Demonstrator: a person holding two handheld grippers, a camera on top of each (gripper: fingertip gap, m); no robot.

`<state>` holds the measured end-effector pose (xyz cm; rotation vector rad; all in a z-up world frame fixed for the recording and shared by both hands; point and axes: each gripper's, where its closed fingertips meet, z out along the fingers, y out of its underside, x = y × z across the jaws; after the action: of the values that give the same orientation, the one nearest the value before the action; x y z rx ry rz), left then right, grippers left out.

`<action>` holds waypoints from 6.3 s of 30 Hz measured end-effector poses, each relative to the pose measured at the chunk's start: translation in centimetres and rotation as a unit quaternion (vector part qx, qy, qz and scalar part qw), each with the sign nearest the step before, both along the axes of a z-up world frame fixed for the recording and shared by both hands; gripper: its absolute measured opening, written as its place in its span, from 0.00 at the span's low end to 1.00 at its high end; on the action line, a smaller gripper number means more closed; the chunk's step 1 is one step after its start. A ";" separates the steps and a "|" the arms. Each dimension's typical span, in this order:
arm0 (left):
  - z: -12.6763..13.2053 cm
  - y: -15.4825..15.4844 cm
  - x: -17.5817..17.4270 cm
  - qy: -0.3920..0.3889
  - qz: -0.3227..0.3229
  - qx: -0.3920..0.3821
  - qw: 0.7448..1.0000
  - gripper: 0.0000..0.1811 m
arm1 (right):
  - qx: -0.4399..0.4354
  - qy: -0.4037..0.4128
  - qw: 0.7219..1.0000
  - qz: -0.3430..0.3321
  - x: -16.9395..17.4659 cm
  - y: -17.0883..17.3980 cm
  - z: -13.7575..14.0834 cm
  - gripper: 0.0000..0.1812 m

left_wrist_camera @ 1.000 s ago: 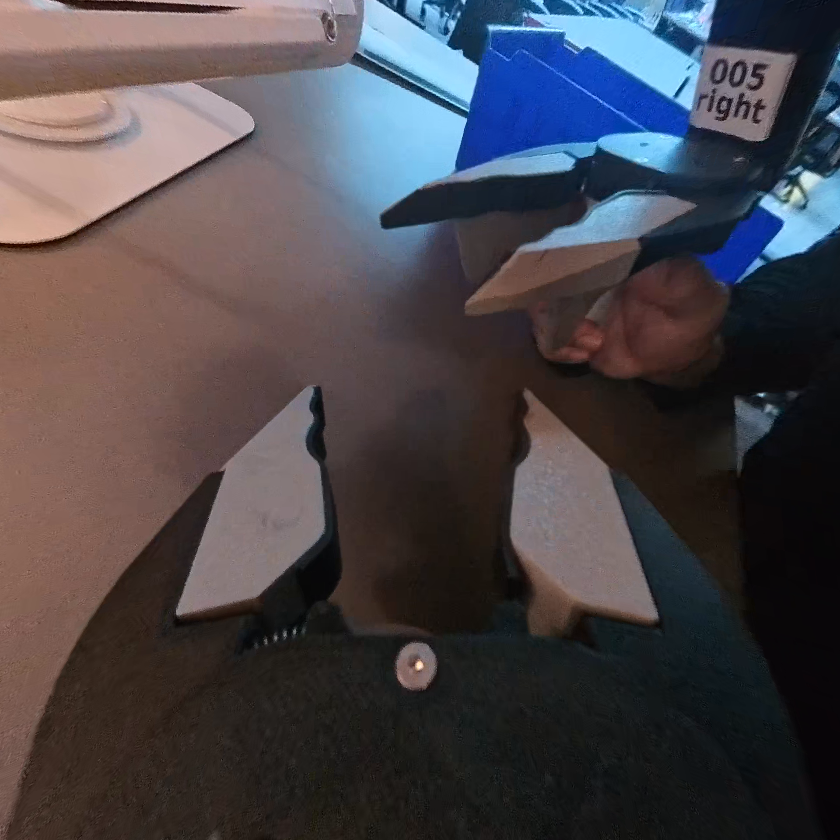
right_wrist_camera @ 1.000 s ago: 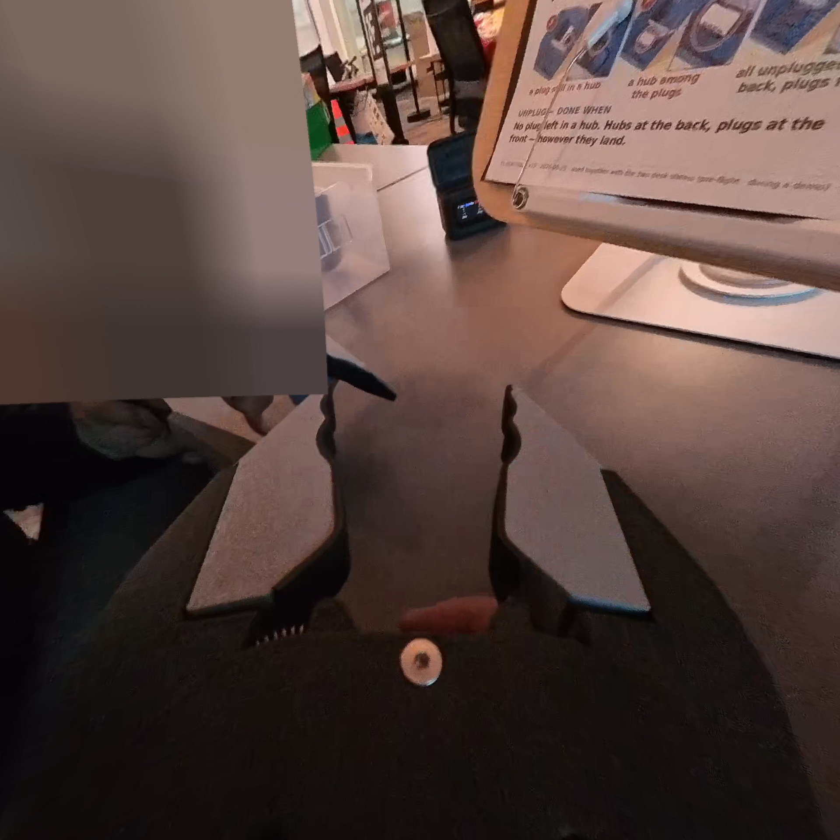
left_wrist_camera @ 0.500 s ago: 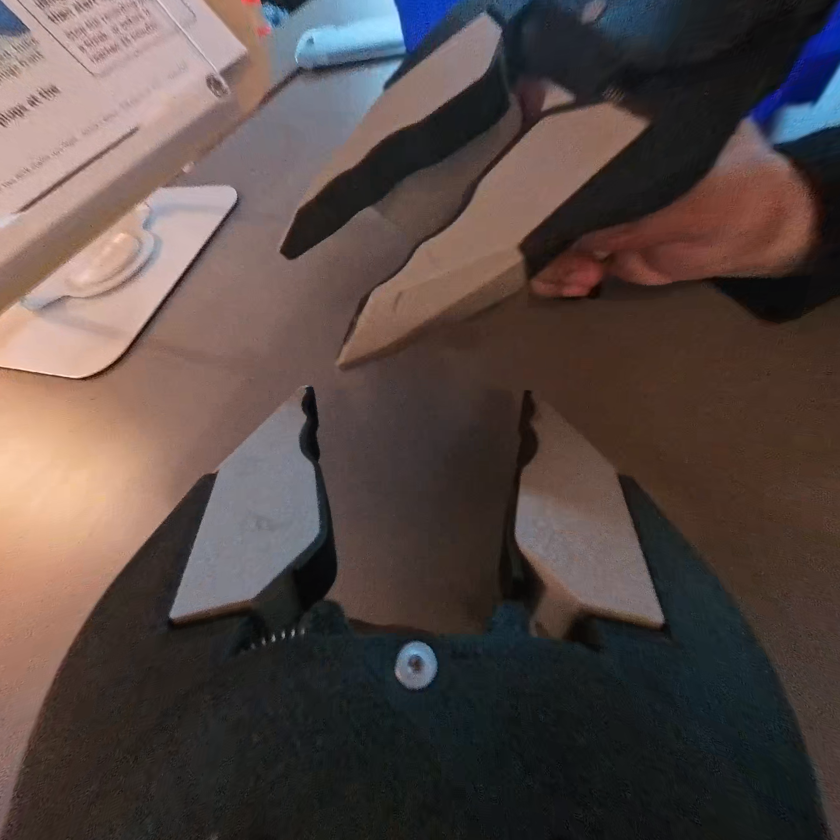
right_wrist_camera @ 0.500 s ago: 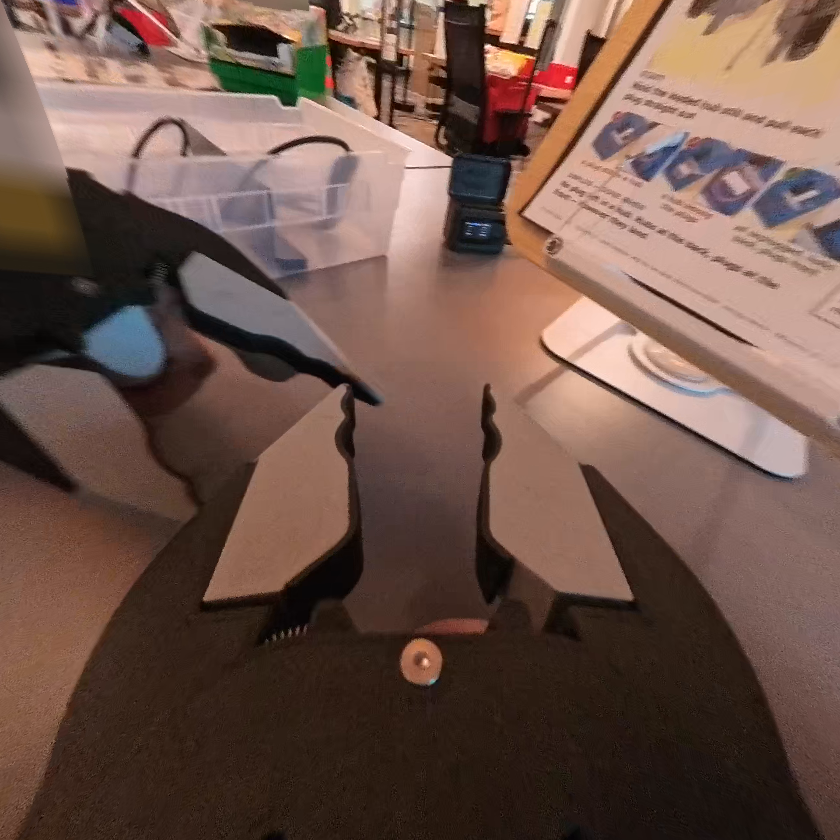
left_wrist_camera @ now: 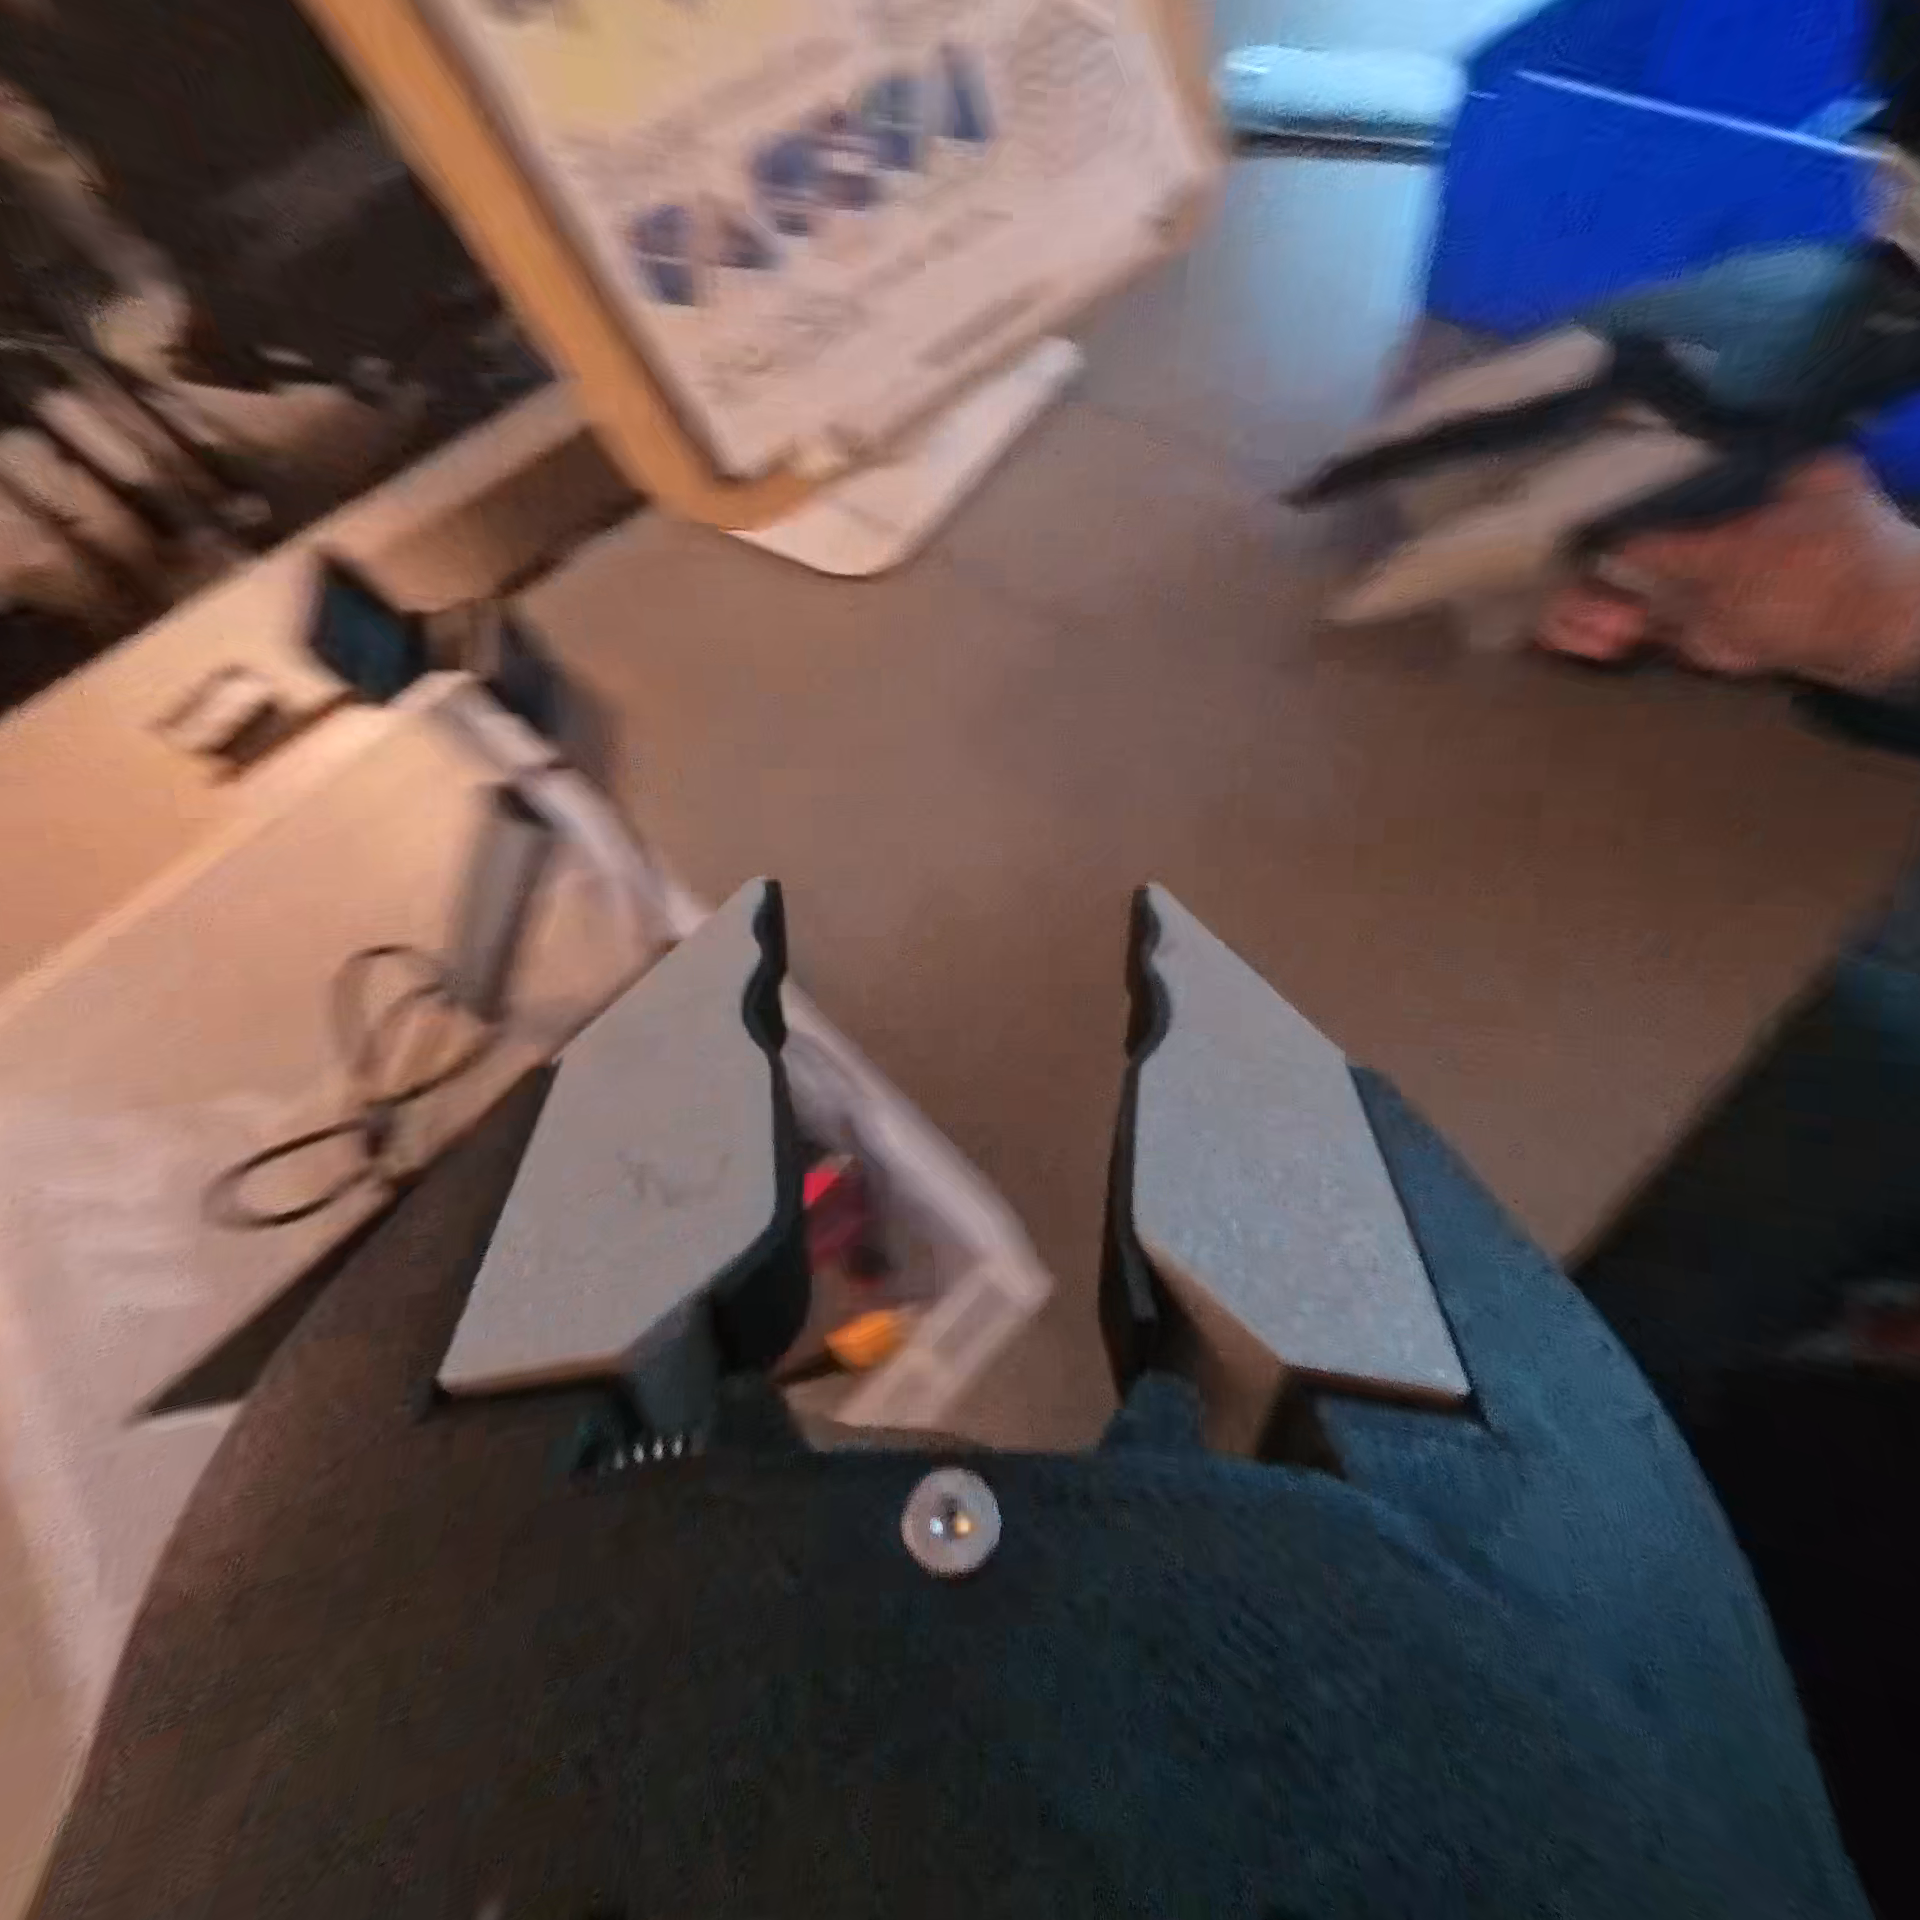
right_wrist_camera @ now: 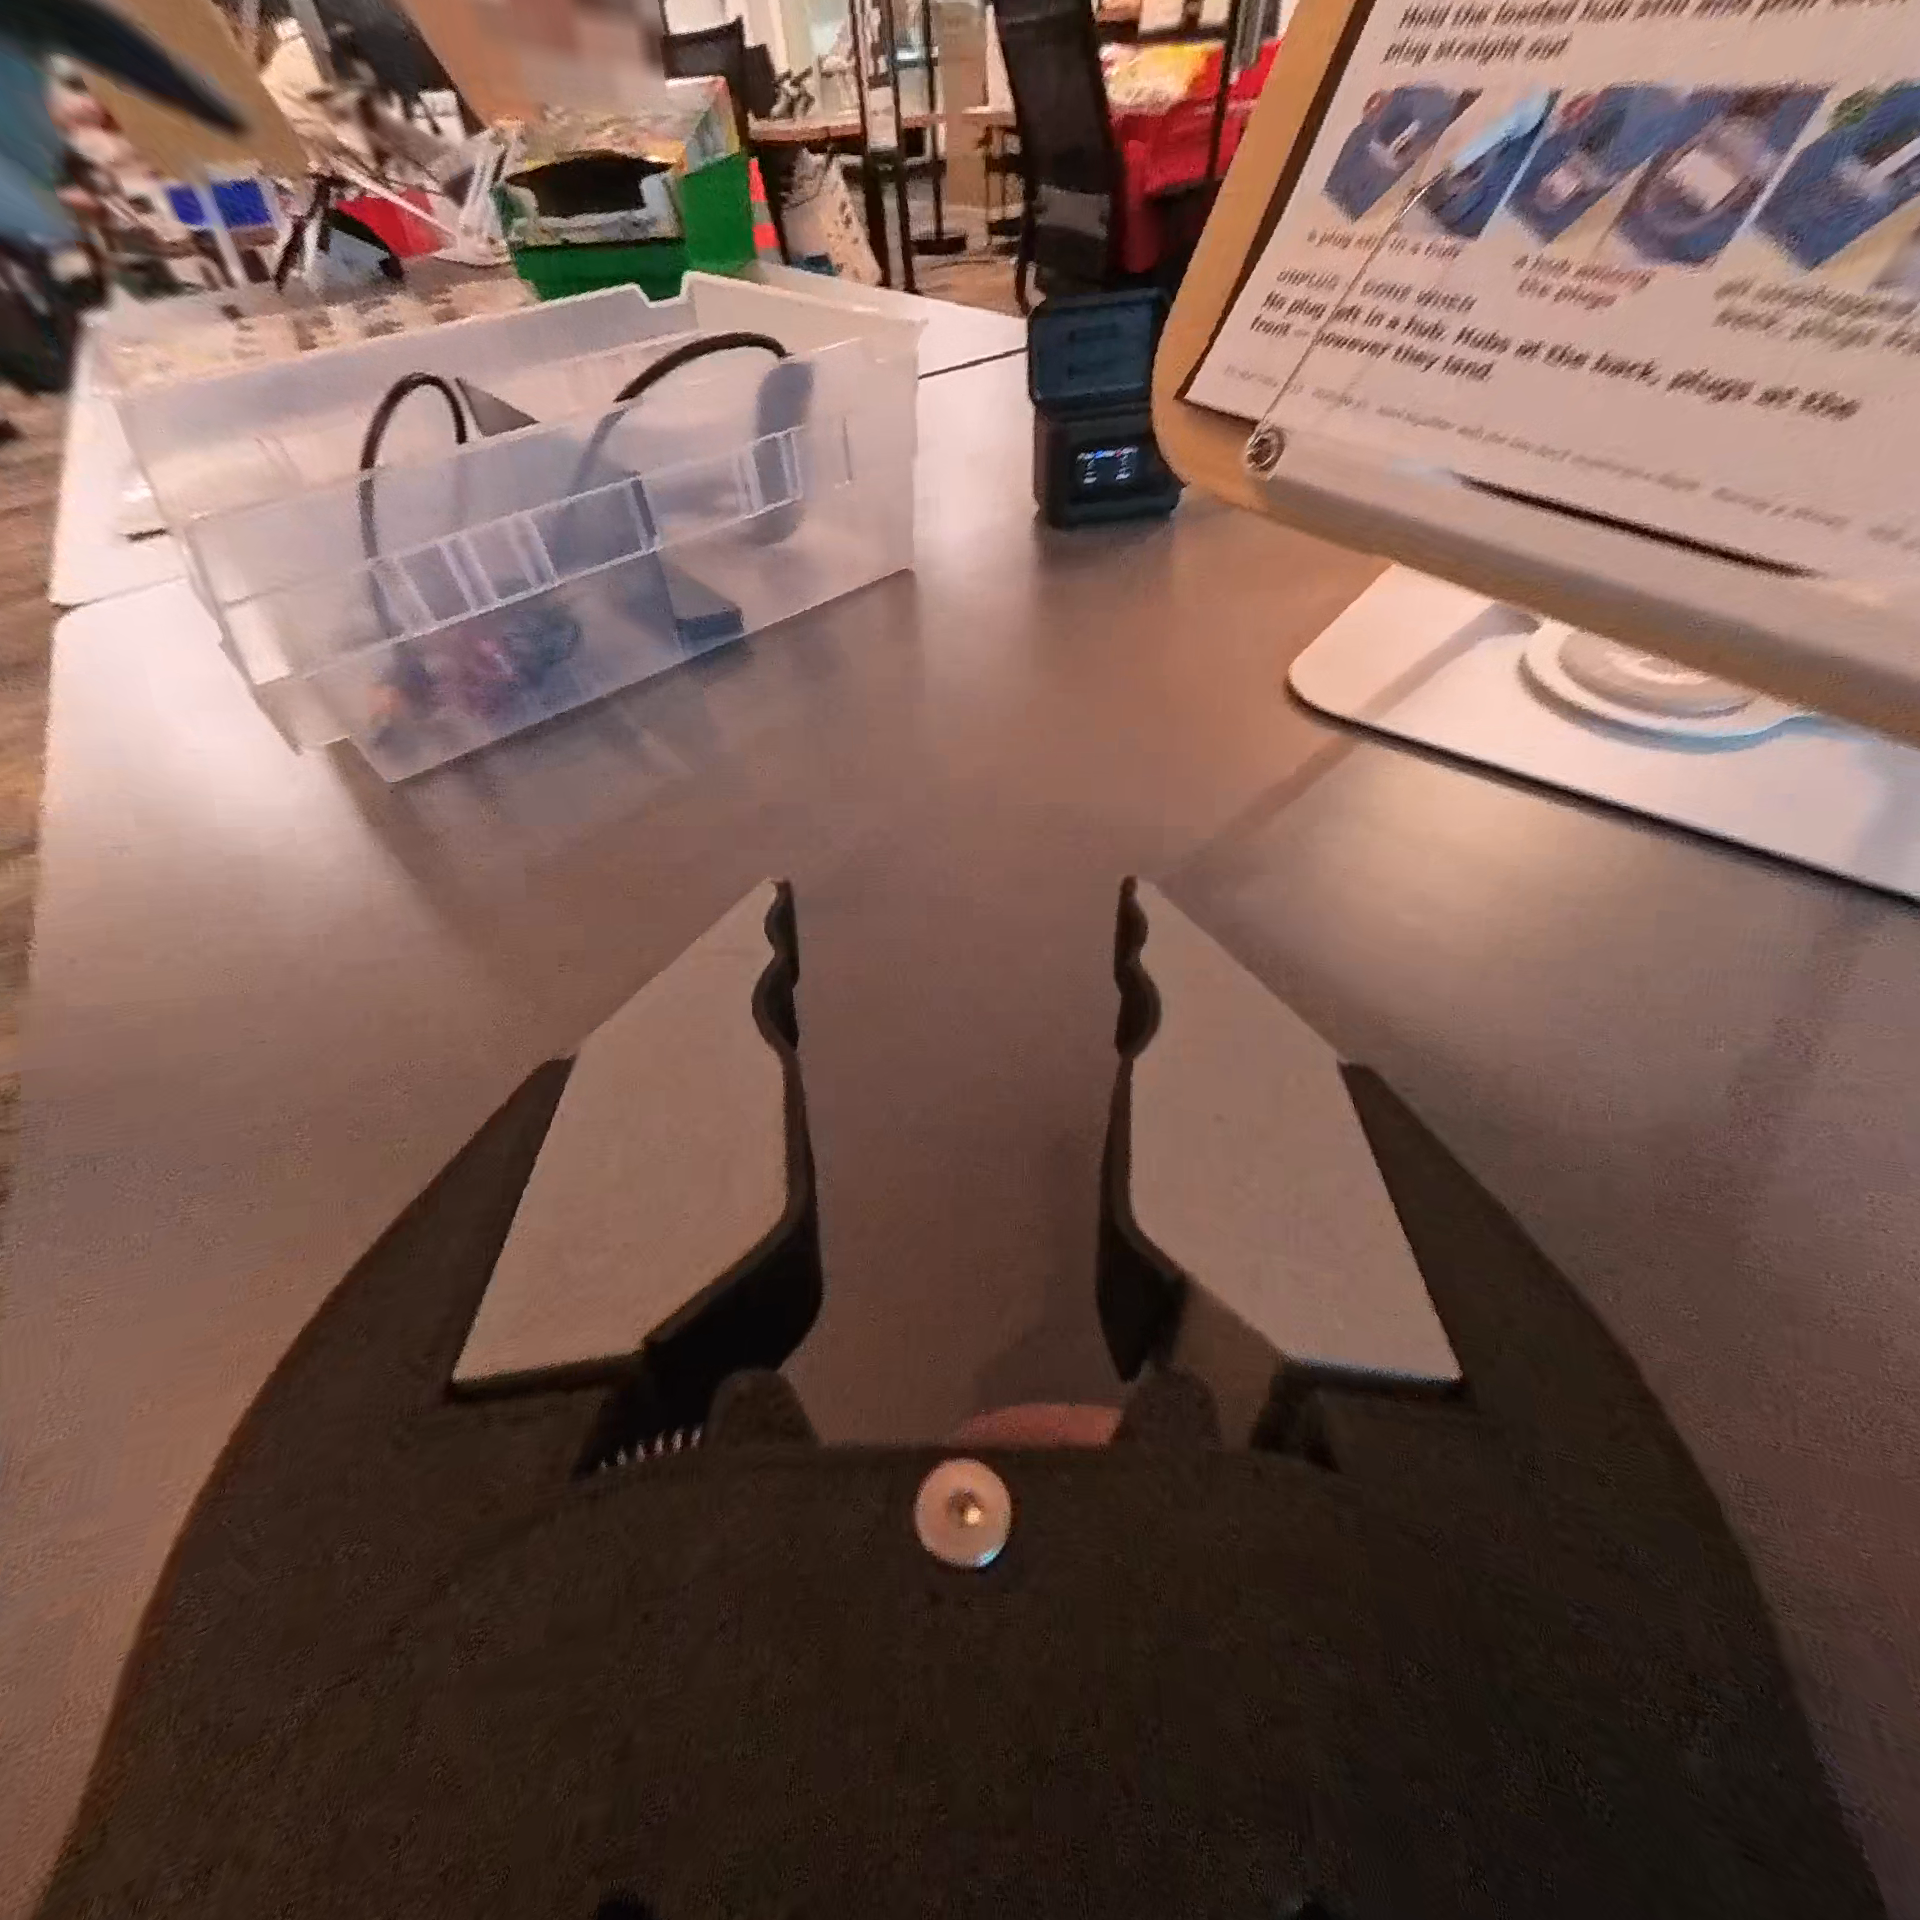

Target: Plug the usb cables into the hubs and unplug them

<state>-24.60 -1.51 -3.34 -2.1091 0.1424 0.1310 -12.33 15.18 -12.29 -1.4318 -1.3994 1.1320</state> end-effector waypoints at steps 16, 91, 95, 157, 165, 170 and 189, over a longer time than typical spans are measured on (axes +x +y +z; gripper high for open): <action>-12.1 9.2 -19.6 0.198 0.006 -0.242 0.950 0.28 | -0.054 -0.018 0.995 0.081 -1.1 -4.1 -0.5 0.31; 5.0 7.4 0.3 0.180 0.012 -0.076 0.981 0.00 | 0.011 0.019 0.985 -0.172 3.4 8.2 1.2 0.23; -2.8 11.2 3.1 0.166 -0.023 -0.164 0.972 0.00 | -0.011 0.032 0.982 -0.186 4.1 9.2 1.6 0.24; -6.7 16.4 10.1 -0.261 -0.197 0.079 0.942 0.40 | 0.399 -0.030 0.914 -0.065 3.7 4.6 2.6 0.10; -3.7 13.8 12.2 -0.303 -0.311 0.125 0.892 0.08 | 0.440 0.020 0.897 -0.027 3.7 1.5 3.8 0.10; -4.7 13.0 13.2 -0.108 -0.335 0.145 0.925 0.08 | 0.366 0.020 0.930 0.022 4.0 1.1 3.0 0.11; -9.5 7.4 15.7 0.106 -0.329 0.101 0.933 0.14 | 0.369 -0.018 0.905 0.210 3.6 -5.9 -1.5 0.09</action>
<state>-8.93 5.84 -12.86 -1.7361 0.9136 -0.0296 -8.75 9.24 -13.80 -0.6229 -1.9442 0.6779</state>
